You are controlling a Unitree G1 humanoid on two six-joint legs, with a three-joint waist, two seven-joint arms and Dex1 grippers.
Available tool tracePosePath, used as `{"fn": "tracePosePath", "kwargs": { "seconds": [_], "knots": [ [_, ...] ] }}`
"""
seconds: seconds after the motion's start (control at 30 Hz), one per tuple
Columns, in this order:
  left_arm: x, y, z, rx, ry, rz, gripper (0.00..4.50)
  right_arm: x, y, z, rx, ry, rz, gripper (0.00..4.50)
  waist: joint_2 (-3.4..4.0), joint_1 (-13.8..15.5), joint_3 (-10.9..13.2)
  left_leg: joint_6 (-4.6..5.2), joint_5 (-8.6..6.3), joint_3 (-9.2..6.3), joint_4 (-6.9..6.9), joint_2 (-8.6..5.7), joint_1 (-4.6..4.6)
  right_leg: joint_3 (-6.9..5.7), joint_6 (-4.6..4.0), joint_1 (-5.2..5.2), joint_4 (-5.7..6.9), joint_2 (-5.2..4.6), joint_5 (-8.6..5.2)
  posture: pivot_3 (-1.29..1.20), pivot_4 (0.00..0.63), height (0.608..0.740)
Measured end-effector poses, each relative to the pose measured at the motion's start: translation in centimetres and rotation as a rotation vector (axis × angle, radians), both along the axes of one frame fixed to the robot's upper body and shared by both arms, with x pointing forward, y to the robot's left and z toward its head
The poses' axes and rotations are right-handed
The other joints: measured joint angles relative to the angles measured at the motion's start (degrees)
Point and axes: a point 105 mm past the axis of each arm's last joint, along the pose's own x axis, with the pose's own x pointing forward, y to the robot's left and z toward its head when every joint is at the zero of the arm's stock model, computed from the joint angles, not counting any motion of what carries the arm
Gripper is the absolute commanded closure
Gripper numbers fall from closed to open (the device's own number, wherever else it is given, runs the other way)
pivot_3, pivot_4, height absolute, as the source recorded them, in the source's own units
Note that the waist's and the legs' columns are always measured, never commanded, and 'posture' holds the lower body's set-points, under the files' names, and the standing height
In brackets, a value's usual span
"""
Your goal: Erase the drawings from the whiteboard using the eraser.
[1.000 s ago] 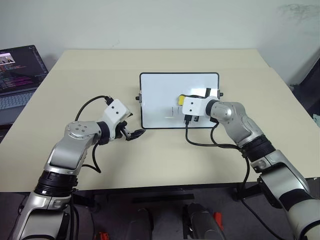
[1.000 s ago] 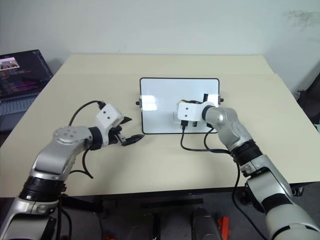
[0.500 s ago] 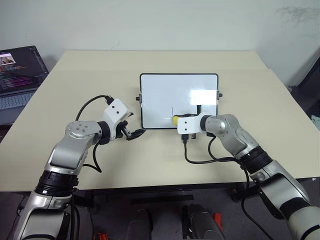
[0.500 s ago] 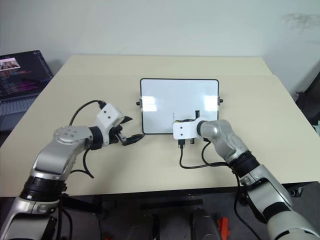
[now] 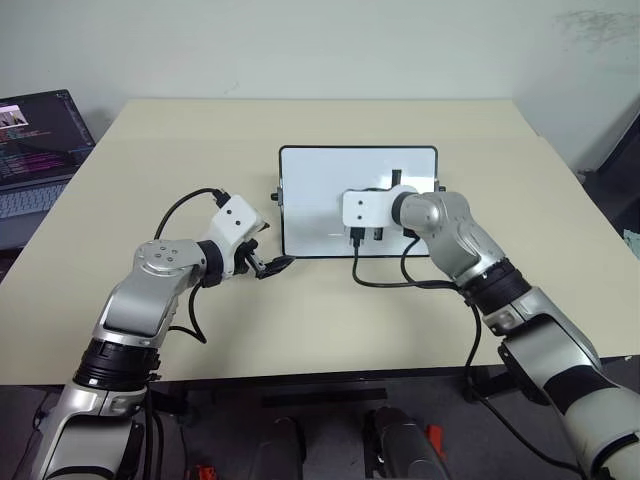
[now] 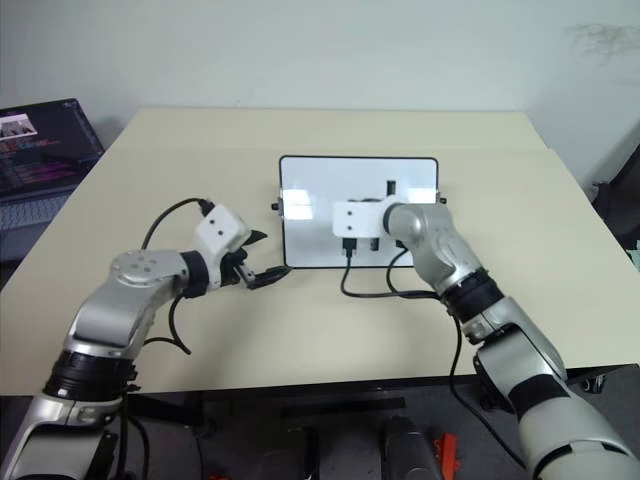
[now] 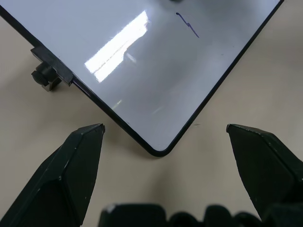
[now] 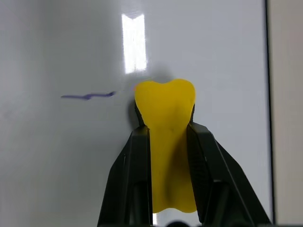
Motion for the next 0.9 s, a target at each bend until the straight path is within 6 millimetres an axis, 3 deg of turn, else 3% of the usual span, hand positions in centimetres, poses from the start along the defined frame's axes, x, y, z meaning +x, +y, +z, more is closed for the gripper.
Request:
{"fn": "tracePosePath", "kwargs": {
  "seconds": [0.13,0.27,0.5,0.77,0.9],
  "knots": [
    [0.0,0.0,0.0,0.000,0.000,0.000,0.00,0.0,0.1,-0.1,-0.003,0.007,0.001,3.82,0.00,0.05,0.00,-0.01,-0.01,-0.01,0.00,0.00,-0.03,-0.01,0.00,0.00,-0.03,0.00,-0.01,0.00,0.150,0.740],
    [0.0,-0.1,0.0,0.001,-0.002,-0.001,0.00,-1.1,0.0,-2.8,-0.053,0.094,0.029,3.82,0.00,0.10,0.00,-0.01,-0.01,0.00,0.02,-0.01,-0.03,0.00,-0.01,0.01,-0.02,0.00,-0.02,0.00,0.150,0.740],
    [0.0,-0.1,0.0,0.000,-0.002,-0.003,0.00,-3.0,-0.3,-5.7,-0.145,0.205,0.081,3.82,0.00,0.08,0.00,-0.01,0.00,0.00,0.05,-0.01,0.07,0.01,-0.03,0.06,0.03,0.00,-0.02,0.00,0.150,0.740],
    [0.0,-0.2,0.1,0.000,-0.004,-0.006,0.00,-2.9,-0.4,-5.7,-0.152,0.202,0.068,3.82,-0.01,0.08,-0.01,-0.01,0.01,0.00,0.07,-0.01,0.08,0.01,-0.03,0.07,0.03,0.00,-0.02,0.00,0.150,0.740],
    [0.0,-0.2,0.1,0.002,-0.005,-0.007,0.00,-1.7,-0.2,-4.1,-0.119,0.149,0.014,3.82,-0.01,0.05,-0.01,0.01,0.02,0.00,0.08,-0.01,0.10,0.02,-0.05,0.06,0.04,0.00,0.00,0.00,0.150,0.740]
  ]
}}
